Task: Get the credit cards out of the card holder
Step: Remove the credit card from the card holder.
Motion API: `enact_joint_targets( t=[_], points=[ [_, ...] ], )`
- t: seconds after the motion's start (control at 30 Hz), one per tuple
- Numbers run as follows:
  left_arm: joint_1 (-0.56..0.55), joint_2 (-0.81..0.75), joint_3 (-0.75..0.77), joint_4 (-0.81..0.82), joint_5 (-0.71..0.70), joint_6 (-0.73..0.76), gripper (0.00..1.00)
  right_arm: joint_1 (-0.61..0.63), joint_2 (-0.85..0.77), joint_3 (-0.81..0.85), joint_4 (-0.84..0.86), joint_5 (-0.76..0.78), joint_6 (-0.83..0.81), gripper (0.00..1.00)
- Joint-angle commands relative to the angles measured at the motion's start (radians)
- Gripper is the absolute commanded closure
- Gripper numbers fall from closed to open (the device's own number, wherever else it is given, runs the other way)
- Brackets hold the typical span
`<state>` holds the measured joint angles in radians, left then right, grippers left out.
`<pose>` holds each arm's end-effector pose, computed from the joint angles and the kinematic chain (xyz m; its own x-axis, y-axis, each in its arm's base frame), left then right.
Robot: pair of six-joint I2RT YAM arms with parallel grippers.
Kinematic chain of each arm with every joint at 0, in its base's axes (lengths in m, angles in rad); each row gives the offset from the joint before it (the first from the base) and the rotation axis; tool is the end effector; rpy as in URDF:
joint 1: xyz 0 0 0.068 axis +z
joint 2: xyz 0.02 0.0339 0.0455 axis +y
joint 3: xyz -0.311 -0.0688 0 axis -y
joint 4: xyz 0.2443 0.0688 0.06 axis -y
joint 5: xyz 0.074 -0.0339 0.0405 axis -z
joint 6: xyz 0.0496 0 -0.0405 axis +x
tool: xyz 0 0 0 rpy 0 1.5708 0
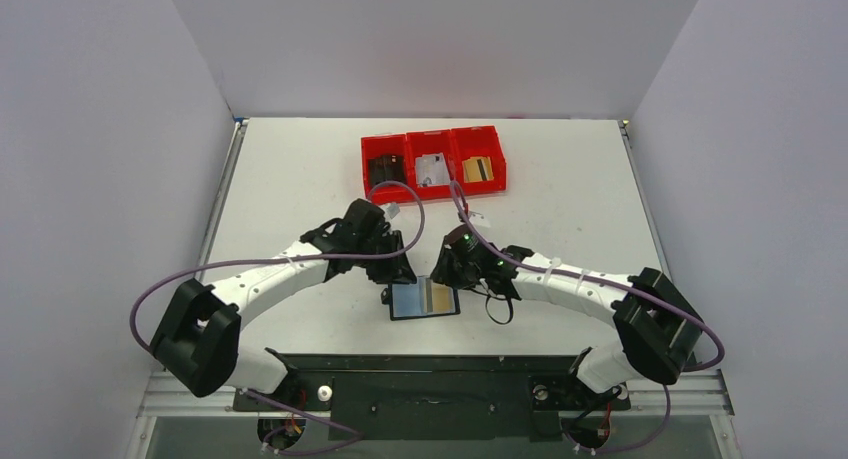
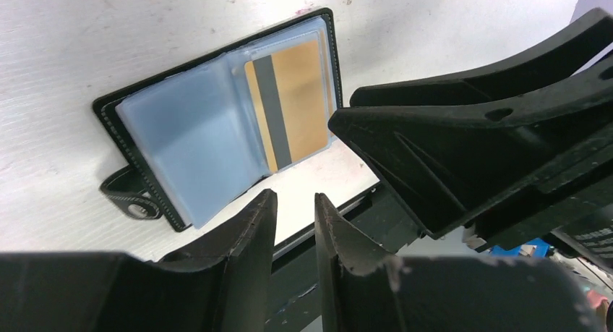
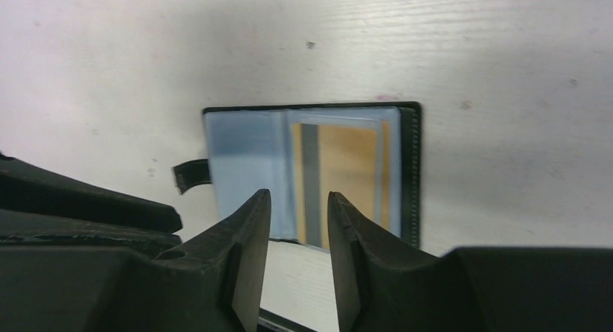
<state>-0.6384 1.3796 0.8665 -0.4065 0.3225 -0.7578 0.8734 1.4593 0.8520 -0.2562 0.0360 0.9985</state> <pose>0.2127 -0.1774 0.2549 -0.9584 -0.1006 -0.2670 0.0836 0.7958 -0.5997 0.1944 0.2292 0.2385 -0.8957 0.2391 -0.3749 0.0037 0.8471 0.5314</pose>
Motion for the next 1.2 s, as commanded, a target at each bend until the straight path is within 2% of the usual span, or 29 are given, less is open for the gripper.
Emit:
enact_joint_targets(
  t=[0.0,0.23,0.33,0.83,1.17],
  points=[
    [-0.015,0.048,0.014,0.126,0.063,-0.037,0.75,0.02,-0.033,-0.017,-0.074,0.1,-0.03,0.7],
    [-0.018,0.127,0.002,0.188,0.082,-0.047,0.74,0.041,0.011,-0.012,-0.087,0.13,-0.043,0.74],
    [-0.018,0.158,-0.008,0.212,0.087,-0.047,0.74,0.051,0.039,-0.002,-0.088,0.137,-0.043,0.8],
    [-0.019,0.212,-0.06,0.276,0.096,-0.058,0.74,0.076,0.098,0.001,-0.091,0.161,-0.033,0.82],
    [-0.025,0.239,-0.092,0.317,0.1,-0.068,0.74,0.09,0.125,-0.004,-0.083,0.163,-0.025,0.87]
  ],
)
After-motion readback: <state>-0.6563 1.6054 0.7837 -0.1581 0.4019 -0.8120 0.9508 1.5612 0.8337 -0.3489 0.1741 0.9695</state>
